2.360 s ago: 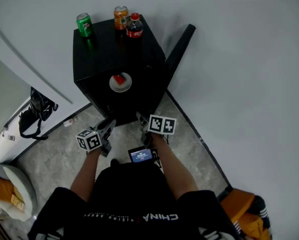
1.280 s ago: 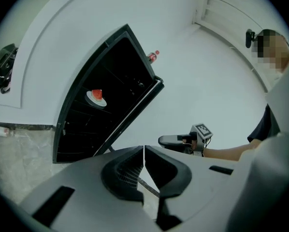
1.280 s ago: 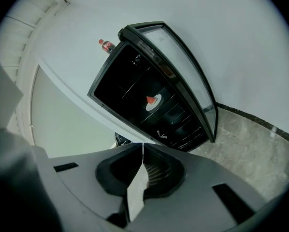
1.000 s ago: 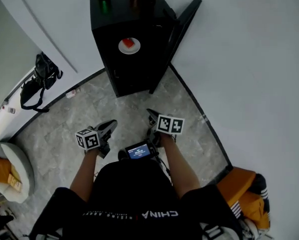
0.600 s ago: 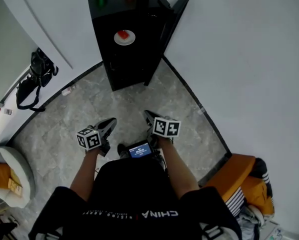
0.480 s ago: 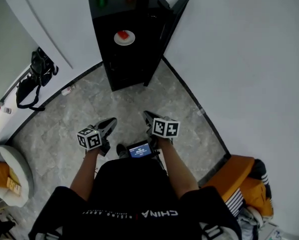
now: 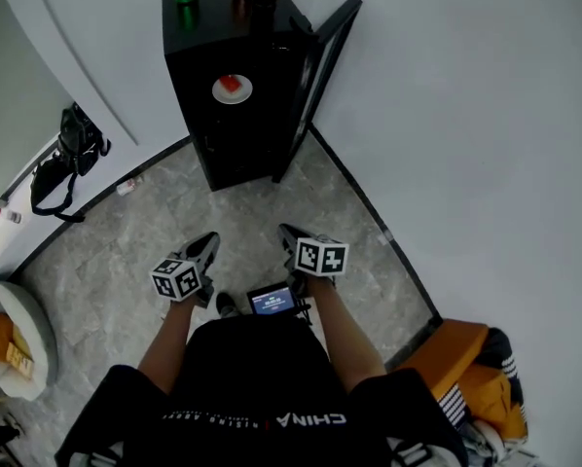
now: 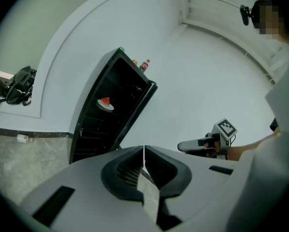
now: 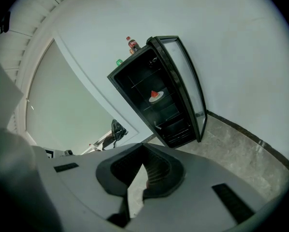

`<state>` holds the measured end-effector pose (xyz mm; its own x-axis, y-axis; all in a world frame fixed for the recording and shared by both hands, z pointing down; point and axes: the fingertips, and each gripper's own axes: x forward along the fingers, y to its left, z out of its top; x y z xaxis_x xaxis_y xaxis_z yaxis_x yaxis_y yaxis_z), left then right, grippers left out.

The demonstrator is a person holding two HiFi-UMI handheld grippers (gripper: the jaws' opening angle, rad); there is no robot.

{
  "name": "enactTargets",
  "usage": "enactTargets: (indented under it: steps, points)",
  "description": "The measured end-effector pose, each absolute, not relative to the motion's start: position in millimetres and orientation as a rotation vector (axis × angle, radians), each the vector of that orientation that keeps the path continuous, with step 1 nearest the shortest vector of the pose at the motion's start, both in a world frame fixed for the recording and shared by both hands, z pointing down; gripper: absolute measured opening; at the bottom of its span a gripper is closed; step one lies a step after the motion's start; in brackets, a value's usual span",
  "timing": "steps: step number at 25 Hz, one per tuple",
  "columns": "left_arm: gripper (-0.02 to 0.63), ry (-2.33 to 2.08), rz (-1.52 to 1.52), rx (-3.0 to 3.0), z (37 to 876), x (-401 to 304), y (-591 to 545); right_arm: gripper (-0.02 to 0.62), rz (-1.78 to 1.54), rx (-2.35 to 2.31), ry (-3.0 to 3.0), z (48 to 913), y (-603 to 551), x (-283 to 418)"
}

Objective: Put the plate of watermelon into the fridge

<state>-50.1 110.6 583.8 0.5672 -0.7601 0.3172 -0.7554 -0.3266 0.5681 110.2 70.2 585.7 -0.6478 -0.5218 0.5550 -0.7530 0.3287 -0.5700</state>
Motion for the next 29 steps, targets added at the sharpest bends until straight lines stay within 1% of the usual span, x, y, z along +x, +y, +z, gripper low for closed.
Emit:
enactTargets:
  steps: [14,29]
  points:
    - [0.018,-1.184,0.016,2.200,556,-16,102,0.015,1.210,1.078,-2.401,580,49,115]
    - [0.018,-1.175,-0.044,2.204,550,-17,87,0.015,1.114,1.026,-2.436,562,29,103]
